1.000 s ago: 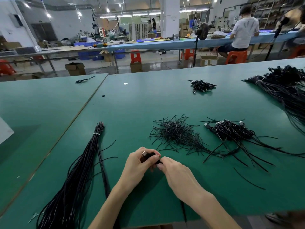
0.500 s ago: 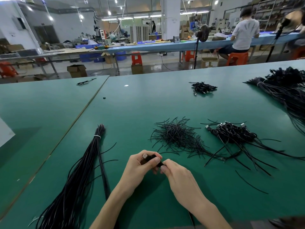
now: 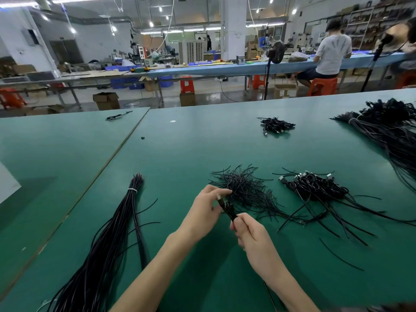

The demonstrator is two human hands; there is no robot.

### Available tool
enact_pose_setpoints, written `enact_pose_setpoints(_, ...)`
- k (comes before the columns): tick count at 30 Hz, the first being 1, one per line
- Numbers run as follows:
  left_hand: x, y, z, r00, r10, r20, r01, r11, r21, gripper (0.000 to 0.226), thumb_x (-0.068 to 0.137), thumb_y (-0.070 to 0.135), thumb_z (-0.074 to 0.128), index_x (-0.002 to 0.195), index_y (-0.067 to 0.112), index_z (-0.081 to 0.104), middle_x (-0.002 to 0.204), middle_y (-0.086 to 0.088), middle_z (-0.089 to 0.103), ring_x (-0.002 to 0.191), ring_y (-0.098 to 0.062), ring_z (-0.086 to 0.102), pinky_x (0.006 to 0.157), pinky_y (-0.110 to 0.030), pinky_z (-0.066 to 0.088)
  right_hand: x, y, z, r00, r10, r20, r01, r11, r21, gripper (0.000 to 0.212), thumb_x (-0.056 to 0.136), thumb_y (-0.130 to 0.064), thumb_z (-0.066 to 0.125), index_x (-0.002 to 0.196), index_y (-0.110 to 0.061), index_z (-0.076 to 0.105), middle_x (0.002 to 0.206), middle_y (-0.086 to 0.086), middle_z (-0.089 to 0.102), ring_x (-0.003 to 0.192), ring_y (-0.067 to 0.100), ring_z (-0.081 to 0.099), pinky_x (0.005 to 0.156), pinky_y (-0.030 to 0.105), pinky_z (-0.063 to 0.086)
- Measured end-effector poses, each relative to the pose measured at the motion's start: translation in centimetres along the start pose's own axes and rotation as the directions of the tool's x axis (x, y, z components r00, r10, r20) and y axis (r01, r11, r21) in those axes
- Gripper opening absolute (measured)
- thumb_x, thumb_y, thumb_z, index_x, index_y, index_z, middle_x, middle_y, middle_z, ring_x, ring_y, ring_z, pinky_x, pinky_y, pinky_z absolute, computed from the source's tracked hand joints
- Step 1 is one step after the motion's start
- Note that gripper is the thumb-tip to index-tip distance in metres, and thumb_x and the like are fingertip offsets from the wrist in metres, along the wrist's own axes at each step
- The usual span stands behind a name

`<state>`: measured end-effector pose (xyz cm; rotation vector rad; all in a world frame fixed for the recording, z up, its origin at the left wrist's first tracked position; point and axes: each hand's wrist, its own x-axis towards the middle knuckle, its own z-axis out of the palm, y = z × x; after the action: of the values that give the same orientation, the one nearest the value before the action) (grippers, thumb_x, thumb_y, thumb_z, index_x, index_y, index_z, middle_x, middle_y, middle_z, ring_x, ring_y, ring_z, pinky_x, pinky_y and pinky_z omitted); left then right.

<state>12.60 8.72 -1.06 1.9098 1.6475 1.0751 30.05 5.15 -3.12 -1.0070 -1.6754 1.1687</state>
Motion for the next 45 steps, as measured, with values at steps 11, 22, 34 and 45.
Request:
enact_pose_setpoints(11, 1.9, -0.5, 2.5, 0.989, 0.149, -0.012, -0.116, 0.815, 0.568, 0.019, 0.103, 0.019, 0.053, 0.108, 0.022, 0.071, 0.114, 0.006, 0.063, 0.109, -0.018, 0.053, 0.101, -0.027, 0.032, -0.2, 0.0, -0.3, 1.000, 0.019, 0.000, -0.019, 1.000, 0.009, 0.032, 0.109, -0.032, 0.044, 0.089, -0.014, 0.060, 0.063, -0.012, 0.041, 0.058, 0.010, 0.034, 0.054, 0.027, 0.030)
enact_pose_setpoints(22, 1.9, 0.1, 2.6, 0.996, 0.088, 0.005, -0.070, 0.753, 0.654, 0.024, 0.102, 0.011, 0.042, 0.114, 0.021, 0.062, 0.107, 0.000, 0.064, 0.105, -0.021, 0.052, 0.098, -0.030, 0.032, 0.0, 0.2, -0.2, 1.000, 0.024, -0.007, -0.024, 0.999, 0.026, 0.031, 0.110, -0.031, 0.044, 0.090, -0.014, 0.061, 0.061, -0.014, 0.044, 0.057, 0.007, 0.034, 0.053, 0.022, 0.032)
enact_pose_setpoints(34, -0.2, 1.0, -0.2, 0.903, -0.284, -0.321, 0.239, 0.955, -0.174, 0.015, 0.097, 0.009, 0.066, 0.103, 0.015, 0.078, 0.088, 0.001, 0.073, 0.082, -0.015, 0.067, 0.079, -0.022, 0.053, 0.0, 0.3, -0.2, 0.998, 0.044, -0.033, -0.042, 0.996, 0.078, 0.031, 0.110, -0.030, 0.044, 0.091, -0.013, 0.062, 0.061, -0.012, 0.039, 0.055, 0.009, 0.031, 0.051, 0.020, 0.030)
enact_pose_setpoints(45, -5.3, 1.1, 0.9, 0.979, -0.155, 0.129, 0.201, 0.688, -0.698, 0.031, 0.083, 0.021, 0.085, 0.109, 0.015, 0.069, 0.092, -0.013, 0.074, 0.079, -0.022, 0.066, 0.080, -0.032, 0.056, 0.3, 0.6, 0.1, 0.996, 0.047, -0.080, -0.048, 0.999, -0.007, 0.034, 0.110, -0.030, 0.043, 0.080, -0.029, 0.059, 0.062, -0.011, 0.046, 0.059, 0.011, 0.039, 0.058, 0.039, 0.036)
